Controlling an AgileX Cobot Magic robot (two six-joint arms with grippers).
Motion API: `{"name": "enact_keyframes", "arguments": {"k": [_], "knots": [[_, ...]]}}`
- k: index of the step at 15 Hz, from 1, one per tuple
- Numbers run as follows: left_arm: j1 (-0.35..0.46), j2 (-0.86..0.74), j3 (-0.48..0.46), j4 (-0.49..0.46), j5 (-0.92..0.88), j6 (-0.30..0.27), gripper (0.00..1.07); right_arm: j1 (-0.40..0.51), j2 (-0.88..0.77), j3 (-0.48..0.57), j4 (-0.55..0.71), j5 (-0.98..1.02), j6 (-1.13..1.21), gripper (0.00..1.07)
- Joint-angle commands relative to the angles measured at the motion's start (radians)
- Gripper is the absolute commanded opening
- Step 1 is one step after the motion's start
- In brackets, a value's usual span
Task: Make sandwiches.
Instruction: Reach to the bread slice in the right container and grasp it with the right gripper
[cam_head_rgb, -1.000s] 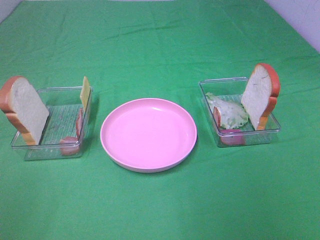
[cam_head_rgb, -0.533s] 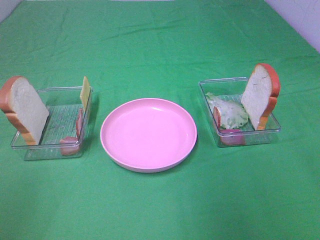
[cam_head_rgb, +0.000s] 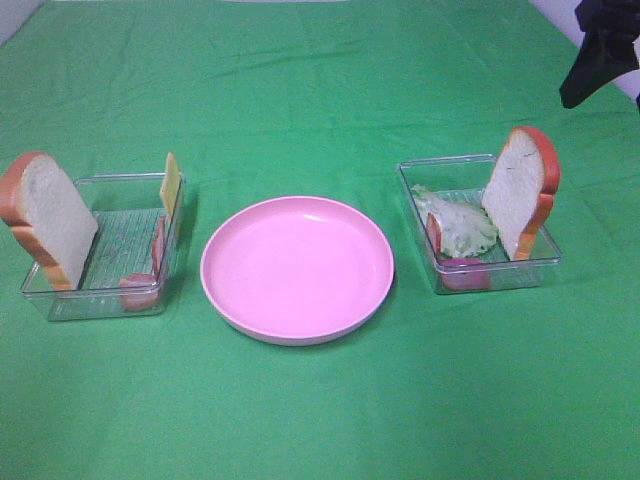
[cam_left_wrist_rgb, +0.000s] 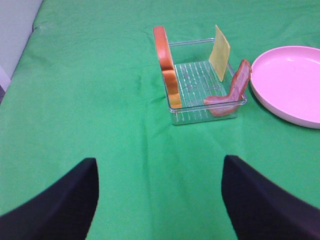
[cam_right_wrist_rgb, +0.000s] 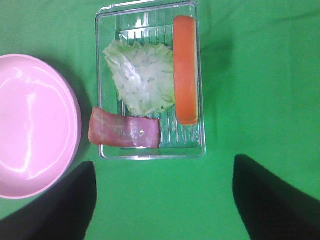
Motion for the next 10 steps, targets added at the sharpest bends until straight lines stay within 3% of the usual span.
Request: {"name": "enact_keyframes", "arguments": {"k": [1,5,10], "knots": [[0.005,-0.020,0.004,-0.003,-0.008,-0.001,0.67,-0.004,0.144,-0.131,-0.006,0.054,-0.025,0.71],[0.005,-0.020,0.004,-0.003,-0.008,-0.001,0.67,-0.004,0.287,-0.266,-0.014,0.070,-0.026,0.71],[0.005,-0.020,0.004,-0.003,-0.008,-0.001,0.67,-0.004,0.411,-0.324,-0.013,0.068,-0.061,0.71]]}}
